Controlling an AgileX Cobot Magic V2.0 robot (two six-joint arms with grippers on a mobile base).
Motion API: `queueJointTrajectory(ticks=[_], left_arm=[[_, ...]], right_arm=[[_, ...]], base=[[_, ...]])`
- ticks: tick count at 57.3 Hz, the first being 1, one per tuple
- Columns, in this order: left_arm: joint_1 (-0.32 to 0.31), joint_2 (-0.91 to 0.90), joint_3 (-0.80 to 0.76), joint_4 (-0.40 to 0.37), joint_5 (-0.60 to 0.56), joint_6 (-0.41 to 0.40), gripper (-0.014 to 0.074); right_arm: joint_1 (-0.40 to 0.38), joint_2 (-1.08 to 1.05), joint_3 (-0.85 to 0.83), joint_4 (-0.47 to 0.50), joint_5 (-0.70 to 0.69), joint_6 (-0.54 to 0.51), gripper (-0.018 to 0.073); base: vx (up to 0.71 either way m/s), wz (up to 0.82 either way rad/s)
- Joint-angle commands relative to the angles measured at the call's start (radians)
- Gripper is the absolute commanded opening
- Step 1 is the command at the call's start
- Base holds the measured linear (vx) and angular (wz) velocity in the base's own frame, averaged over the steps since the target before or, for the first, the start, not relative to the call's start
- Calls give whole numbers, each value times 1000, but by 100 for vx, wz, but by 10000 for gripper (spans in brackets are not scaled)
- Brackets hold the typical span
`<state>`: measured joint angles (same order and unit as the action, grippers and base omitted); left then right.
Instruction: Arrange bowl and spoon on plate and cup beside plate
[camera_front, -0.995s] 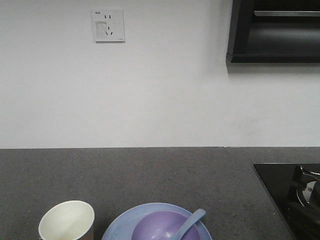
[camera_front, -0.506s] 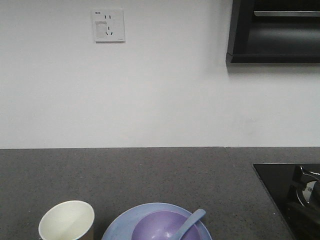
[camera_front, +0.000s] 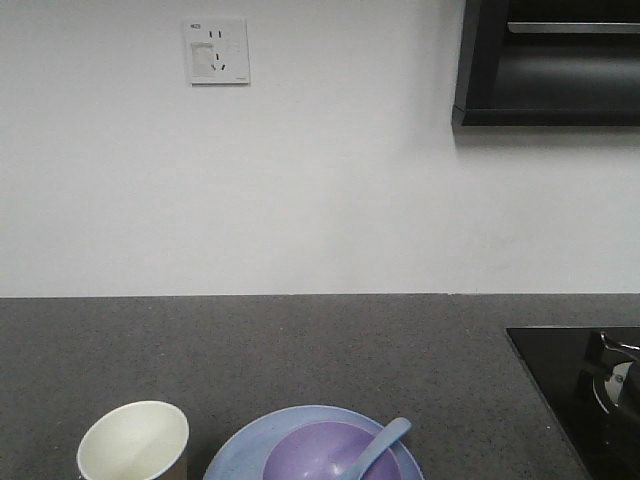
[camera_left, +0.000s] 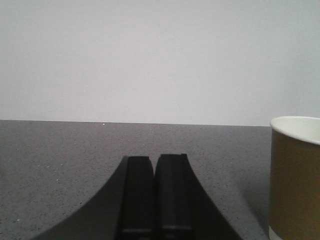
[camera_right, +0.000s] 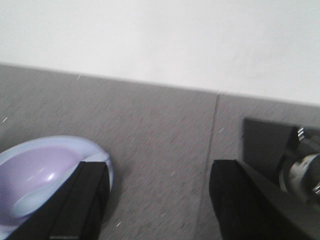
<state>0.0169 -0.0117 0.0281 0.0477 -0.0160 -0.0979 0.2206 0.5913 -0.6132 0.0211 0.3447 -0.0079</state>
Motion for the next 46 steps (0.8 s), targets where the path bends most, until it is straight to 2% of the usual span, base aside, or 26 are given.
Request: queueJointTrajectory(ticks=[1, 9, 17, 24, 34, 40, 46], left_arm=[[-2, -4, 26, -9, -85, -1, -7], [-2, -4, 26, -9, -85, -1, -7], [-2, -4, 26, -9, -85, -1, -7], [-2, -4, 26, -9, -85, -1, -7], [-2, -4, 26, -9, -85, -1, -7], [-2, -4, 26, -9, -84, -1, -7], [-2, -4, 26, -9, -83, -1, -7]], right_arm=[[-42, -61, 88, -51, -278, 25, 451], [-153, -172, 288, -62, -526, 39, 359], [-258, -315, 440, -62, -593, 39, 240], [-306, -462, 550, -62, -561, 39, 126], [-302, -632, 663, -70, -454, 38, -15], [-288, -614, 660, -73, -316, 38, -15], [-280, -623, 660, -74, -243, 37, -15]], base=[[0, 0], [0, 0], [0, 0], [0, 0], [0, 0], [0, 0], [0, 0]])
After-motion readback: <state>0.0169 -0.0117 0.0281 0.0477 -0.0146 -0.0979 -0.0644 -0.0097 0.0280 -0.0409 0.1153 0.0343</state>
